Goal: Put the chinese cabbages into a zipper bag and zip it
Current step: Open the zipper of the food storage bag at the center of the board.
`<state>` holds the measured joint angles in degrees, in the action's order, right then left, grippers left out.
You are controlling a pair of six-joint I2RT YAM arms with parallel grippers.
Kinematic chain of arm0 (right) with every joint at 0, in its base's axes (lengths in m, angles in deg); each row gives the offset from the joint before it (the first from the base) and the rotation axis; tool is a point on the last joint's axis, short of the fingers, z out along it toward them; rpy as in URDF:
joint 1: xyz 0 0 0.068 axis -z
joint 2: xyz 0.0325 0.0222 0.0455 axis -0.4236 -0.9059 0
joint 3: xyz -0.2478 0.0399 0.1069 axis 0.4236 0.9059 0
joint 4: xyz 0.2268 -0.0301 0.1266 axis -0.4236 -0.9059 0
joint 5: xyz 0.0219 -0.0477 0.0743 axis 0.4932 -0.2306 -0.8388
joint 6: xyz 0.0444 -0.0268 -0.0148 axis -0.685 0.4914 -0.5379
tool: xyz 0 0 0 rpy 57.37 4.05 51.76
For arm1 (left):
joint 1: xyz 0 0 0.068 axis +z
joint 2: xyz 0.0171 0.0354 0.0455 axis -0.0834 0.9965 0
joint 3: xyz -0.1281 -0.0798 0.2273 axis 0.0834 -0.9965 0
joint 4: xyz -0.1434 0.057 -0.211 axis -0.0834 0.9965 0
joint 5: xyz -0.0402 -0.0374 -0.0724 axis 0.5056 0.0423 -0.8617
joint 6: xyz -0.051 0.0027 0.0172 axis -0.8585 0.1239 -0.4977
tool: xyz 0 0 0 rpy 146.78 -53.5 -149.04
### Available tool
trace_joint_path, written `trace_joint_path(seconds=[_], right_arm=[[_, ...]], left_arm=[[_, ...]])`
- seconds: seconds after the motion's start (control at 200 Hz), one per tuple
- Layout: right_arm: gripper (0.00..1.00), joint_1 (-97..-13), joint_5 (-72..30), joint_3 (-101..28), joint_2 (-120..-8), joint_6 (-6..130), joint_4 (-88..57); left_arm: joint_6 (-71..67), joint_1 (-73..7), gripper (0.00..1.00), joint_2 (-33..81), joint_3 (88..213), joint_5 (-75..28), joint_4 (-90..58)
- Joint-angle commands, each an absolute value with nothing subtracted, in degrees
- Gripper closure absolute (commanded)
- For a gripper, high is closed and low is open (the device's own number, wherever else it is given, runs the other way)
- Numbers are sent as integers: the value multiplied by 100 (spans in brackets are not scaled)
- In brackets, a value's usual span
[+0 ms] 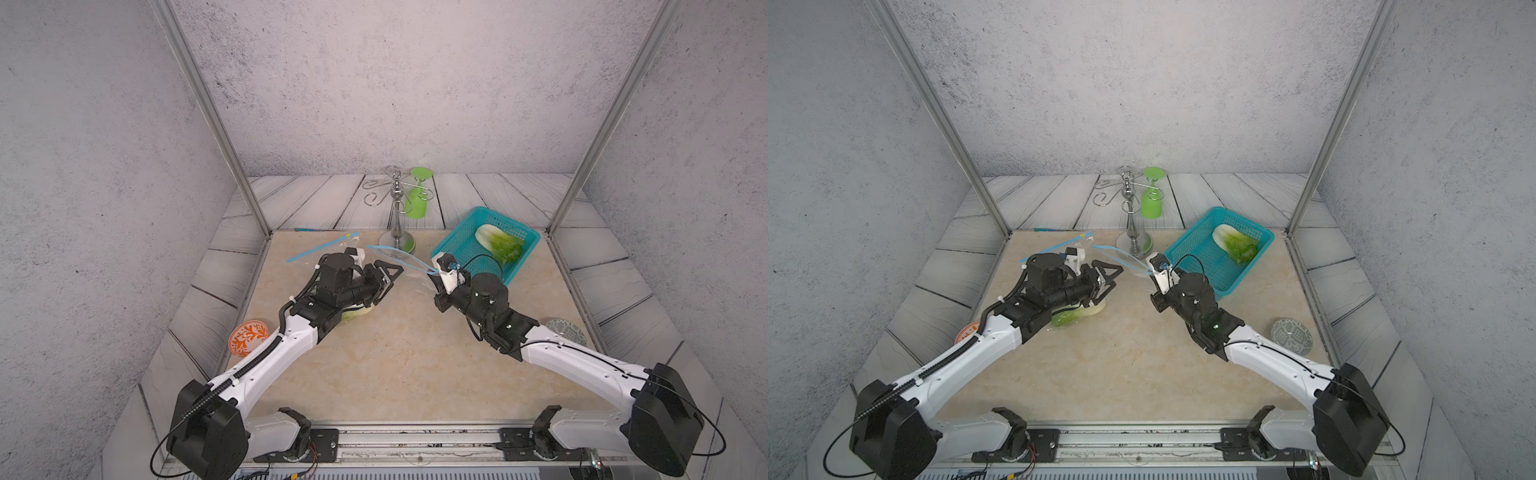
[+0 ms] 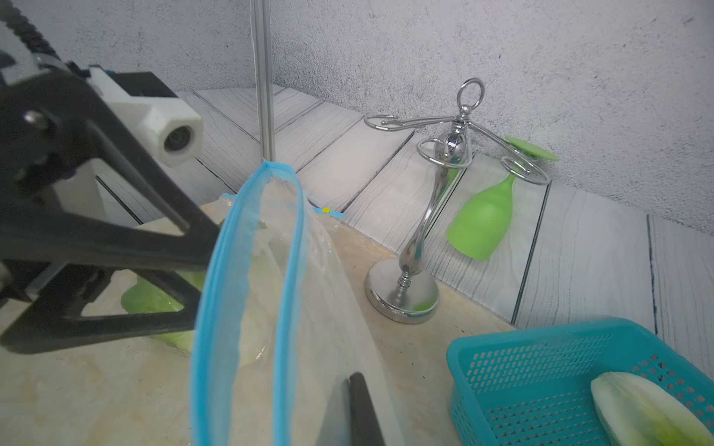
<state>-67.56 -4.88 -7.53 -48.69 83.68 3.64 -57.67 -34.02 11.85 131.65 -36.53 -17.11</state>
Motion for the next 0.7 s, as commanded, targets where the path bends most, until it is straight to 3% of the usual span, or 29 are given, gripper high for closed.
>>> trace_joint_path(seconds=[0.0, 0.29, 0.52, 0.611, 0.696], right_arm=[[100, -6795, -408, -721, -4742, 8196, 520], [100, -6804, -487, -800, -4800, 8029, 491], [100, -6847, -515, -862, -4845, 7934, 476], [100, -6900, -496, -845, -4879, 7936, 503], [99, -6931, -486, -854, -4902, 7887, 509]], left_arm=[[-6648, -3344, 33, 1055, 13197, -3716, -2550], [-6262, -3308, 34, 1103, 13343, -3623, -2507], [-6371, -3308, 53, 1469, 13334, -3840, -2666], [-6359, -3308, 57, 1579, 13400, -3862, -2720], [-6356, -3308, 67, 1689, 13462, -3895, -2720]])
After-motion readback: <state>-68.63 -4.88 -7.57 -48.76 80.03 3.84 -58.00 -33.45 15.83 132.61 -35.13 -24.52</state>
